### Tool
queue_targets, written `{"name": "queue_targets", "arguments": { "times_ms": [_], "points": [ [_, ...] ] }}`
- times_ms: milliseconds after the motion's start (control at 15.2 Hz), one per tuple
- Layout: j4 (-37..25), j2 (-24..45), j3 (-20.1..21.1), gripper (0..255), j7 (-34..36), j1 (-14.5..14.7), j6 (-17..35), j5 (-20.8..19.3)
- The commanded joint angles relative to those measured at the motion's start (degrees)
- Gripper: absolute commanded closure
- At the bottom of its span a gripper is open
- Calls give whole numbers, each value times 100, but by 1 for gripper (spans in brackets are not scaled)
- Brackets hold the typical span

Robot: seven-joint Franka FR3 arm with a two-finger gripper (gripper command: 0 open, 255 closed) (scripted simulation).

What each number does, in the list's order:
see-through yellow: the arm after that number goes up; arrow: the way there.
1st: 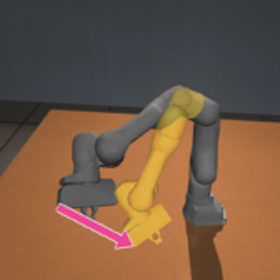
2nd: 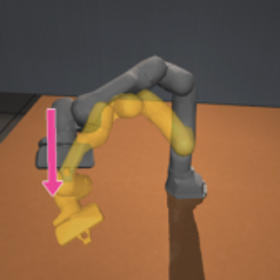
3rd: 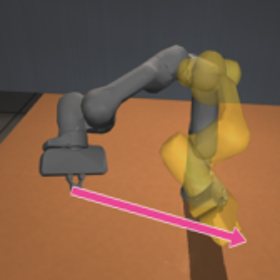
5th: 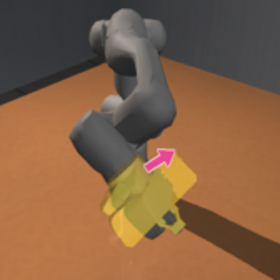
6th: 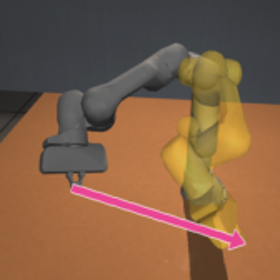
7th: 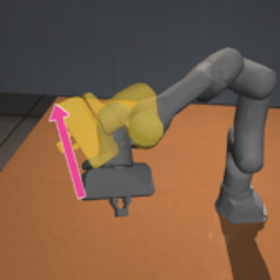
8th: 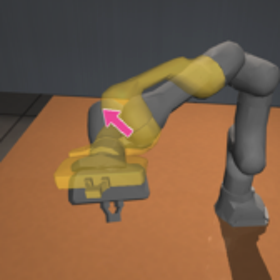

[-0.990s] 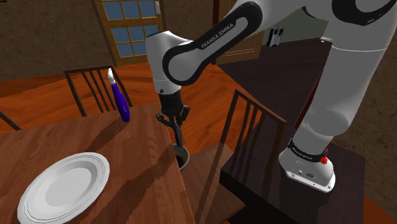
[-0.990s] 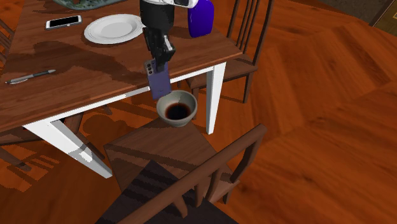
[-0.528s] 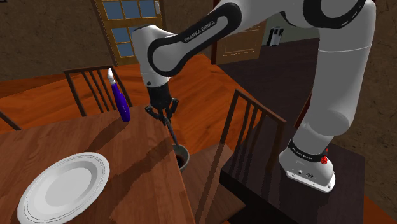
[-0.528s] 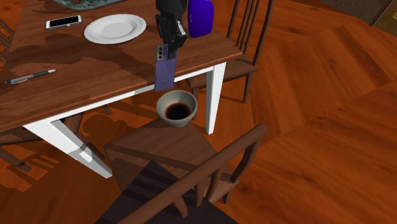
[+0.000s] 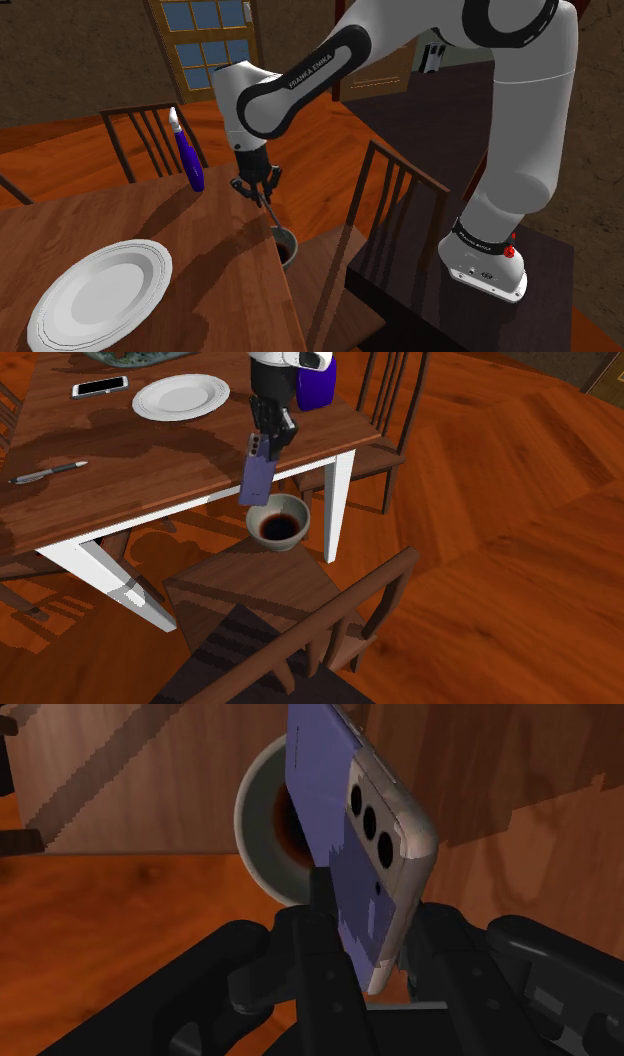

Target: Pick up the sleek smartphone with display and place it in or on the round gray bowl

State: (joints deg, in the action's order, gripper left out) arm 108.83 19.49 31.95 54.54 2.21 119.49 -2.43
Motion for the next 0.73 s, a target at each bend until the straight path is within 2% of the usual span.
{"name": "queue_targets", "arguments": {
  "times_ms": [0, 660],
  "points": [
    [53, 113, -13, 255, 25, 36, 144, -44],
    [245, 585, -174, 255, 121, 170, 763, -296]
  ]
}}
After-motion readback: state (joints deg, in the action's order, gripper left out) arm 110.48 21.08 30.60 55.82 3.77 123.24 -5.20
